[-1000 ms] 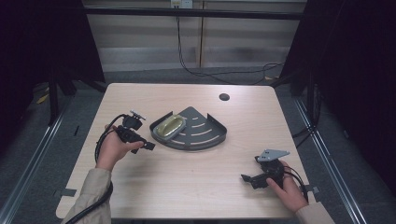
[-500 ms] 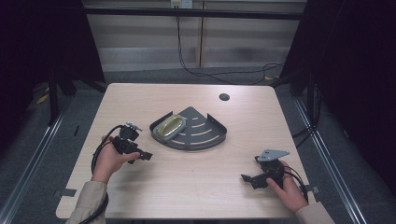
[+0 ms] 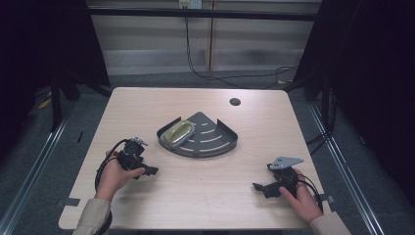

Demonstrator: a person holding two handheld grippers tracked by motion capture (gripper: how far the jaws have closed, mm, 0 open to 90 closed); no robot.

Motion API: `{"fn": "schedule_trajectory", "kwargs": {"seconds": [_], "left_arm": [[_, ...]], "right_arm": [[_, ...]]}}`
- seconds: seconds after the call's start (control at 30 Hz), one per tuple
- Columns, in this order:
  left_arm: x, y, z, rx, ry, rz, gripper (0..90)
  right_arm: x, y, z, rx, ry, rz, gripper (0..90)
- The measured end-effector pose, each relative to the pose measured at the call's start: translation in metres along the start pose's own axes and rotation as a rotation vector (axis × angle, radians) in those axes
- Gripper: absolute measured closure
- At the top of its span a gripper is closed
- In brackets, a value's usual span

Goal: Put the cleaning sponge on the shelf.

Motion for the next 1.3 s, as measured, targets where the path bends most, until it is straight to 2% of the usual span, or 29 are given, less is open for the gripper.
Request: {"fn": "schedule_trajectory", "kwargs": {"seconds": [0.17, 0.3, 0.43, 0.67, 0.8, 0.93, 1.3], "left_arm": [[-0.001, 0.004, -0.001, -0.052, 0.001, -0.042, 16.0], [-0.001, 0.006, -0.001, -0.081, -0.017, -0.081, 15.1], [-0.003, 0.009, -0.002, -0.104, -0.028, -0.093, 13.6], [-0.008, 0.011, -0.008, -0.095, -0.055, -0.156, 5.1], [-0.01, 0.012, -0.009, -0.11, -0.052, -0.146, 2.4], [-0.01, 0.013, -0.01, -0.118, -0.046, -0.162, 0.0], [-0.01, 0.016, -0.009, -0.172, -0.033, -0.165, 0.0]], "right_arm": [[0.0, 0.0, 0.0, 0.0, 0.0, 0.0, 4.8], [0.0, 0.0, 0.0, 0.0, 0.0, 0.0, 4.8], [0.0, 0.0, 0.0, 0.0, 0.0, 0.0, 4.8], [0.0, 0.0, 0.0, 0.0, 0.0, 0.0, 4.8], [0.0, 0.0, 0.0, 0.0, 0.001, 0.0, 4.8], [0.0, 0.0, 0.0, 0.0, 0.0, 0.0, 4.8], [0.0, 0.0, 0.0, 0.0, 0.0, 0.0, 4.7]]}}
Point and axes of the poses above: each handheld gripper's, and its own axes: z roughly backward along the jaws, y roughly out of its underside, x roughly to its left, the point moved 7 cm from there along -z, roughly forward along the jaws, and after that the axes turned 7 degrees about -x, right-handed, at the moved point
